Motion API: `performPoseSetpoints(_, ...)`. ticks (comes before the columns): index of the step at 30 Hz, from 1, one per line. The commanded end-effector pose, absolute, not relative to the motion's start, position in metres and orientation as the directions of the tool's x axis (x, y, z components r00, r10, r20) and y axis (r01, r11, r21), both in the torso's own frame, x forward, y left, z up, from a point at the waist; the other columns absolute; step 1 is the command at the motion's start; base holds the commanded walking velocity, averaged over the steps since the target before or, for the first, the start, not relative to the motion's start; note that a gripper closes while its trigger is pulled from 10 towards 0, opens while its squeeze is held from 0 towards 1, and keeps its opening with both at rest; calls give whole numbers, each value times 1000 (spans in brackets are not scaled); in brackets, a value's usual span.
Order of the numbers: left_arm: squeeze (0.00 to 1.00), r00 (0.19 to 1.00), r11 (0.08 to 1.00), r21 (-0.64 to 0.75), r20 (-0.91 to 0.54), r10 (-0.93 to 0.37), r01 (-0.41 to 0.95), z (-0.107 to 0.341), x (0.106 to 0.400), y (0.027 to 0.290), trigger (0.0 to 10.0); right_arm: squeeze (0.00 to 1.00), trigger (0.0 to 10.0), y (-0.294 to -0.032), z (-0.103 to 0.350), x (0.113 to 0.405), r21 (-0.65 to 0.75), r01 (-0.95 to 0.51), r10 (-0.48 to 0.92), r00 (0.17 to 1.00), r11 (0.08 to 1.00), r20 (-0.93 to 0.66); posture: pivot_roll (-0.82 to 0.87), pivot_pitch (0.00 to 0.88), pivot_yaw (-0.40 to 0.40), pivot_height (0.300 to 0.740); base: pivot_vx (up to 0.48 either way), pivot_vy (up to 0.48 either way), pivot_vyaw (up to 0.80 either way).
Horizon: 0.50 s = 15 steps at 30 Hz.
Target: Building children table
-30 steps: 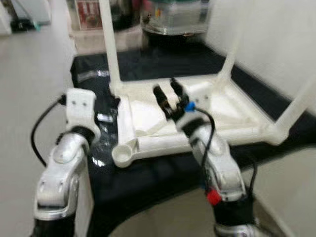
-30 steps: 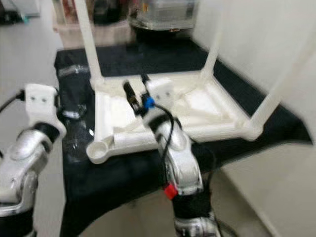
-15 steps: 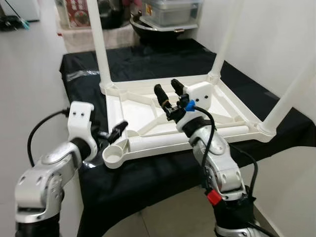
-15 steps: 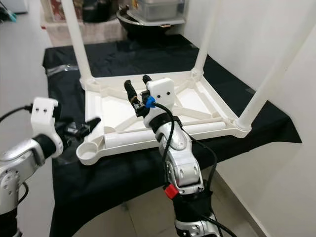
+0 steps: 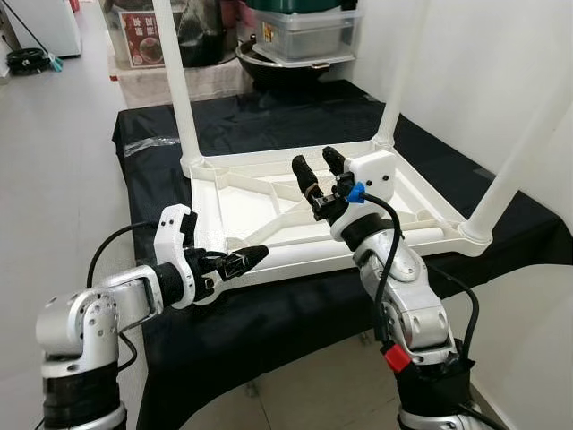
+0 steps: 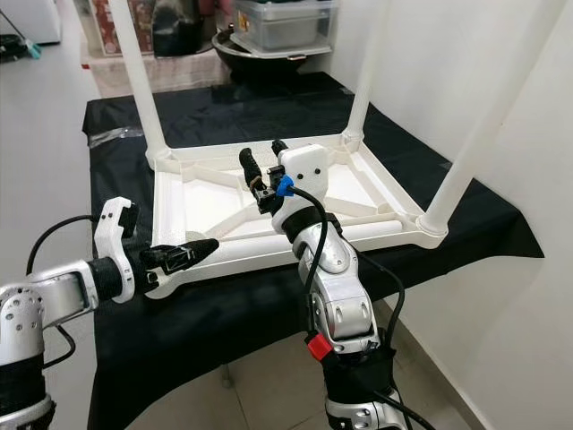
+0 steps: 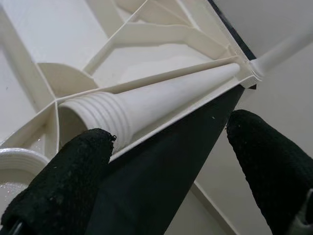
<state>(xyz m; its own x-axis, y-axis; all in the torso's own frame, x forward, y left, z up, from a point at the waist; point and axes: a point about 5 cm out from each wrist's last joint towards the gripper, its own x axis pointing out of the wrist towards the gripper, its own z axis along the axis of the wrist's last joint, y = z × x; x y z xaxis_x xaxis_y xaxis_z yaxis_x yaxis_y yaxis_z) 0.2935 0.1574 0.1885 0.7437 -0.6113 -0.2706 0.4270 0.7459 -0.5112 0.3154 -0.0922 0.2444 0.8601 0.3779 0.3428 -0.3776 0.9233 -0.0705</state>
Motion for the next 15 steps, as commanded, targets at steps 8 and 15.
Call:
performPoseSetpoints(8,0,741,781,-505,-347,-575,369,189,311,167,10000,0,10000,-94,244,317,-66,-382,382,866,922,323,107,166,-66,740,0,0,0)
performPoseSetpoints(15,0,754,785,-521,-352,-554,333,192,320,172,10000,0,10000,-94,245,318,-67,-384,384,865,921,322,105,174,-71,740,0,0,0)
